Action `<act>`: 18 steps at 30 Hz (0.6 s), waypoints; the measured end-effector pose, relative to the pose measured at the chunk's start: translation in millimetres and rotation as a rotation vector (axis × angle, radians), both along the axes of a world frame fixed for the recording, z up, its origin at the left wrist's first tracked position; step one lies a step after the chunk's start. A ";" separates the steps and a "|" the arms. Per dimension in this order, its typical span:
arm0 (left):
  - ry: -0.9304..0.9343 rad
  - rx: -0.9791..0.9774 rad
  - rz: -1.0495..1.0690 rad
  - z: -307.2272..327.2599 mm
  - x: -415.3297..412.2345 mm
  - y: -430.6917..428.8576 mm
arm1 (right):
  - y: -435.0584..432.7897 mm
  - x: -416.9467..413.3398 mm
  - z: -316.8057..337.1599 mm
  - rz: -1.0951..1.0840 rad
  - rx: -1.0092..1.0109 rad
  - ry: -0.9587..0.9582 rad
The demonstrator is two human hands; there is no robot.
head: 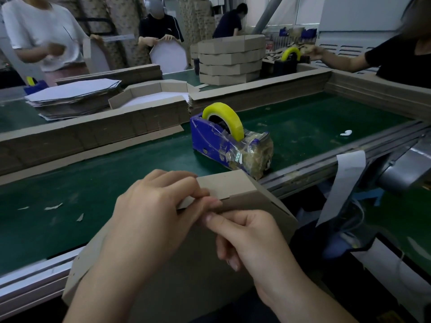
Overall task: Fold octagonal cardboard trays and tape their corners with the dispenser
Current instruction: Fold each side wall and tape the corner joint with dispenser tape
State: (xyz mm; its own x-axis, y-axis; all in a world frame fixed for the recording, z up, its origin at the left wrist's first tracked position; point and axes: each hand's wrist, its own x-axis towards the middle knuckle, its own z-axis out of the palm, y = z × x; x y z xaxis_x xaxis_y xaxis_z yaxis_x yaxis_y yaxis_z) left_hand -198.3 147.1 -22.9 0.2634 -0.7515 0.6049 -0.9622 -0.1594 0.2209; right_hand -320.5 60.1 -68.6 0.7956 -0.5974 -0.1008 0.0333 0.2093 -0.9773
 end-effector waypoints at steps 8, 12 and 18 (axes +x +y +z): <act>-0.056 0.054 0.038 -3.4 5.8 10.3 | -15.1 -6.4 -13.6 -0.574 -0.599 -0.240; -0.219 0.233 0.125 -3.2 5.9 17.4 | -41.9 -0.8 -12.0 -0.491 -0.890 0.215; -0.273 0.286 0.136 13.9 -14.7 5.5 | -25.4 0.5 -14.2 -0.434 -0.928 0.113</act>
State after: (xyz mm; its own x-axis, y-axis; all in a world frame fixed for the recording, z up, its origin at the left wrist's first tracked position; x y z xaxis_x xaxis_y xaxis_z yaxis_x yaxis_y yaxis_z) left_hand -213.1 152.6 -9.0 0.2307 -0.8685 0.4387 -0.9451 -0.3073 -0.1113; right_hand -320.1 34.7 -82.8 0.5071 -0.7118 0.4860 -0.1760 -0.6375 -0.7501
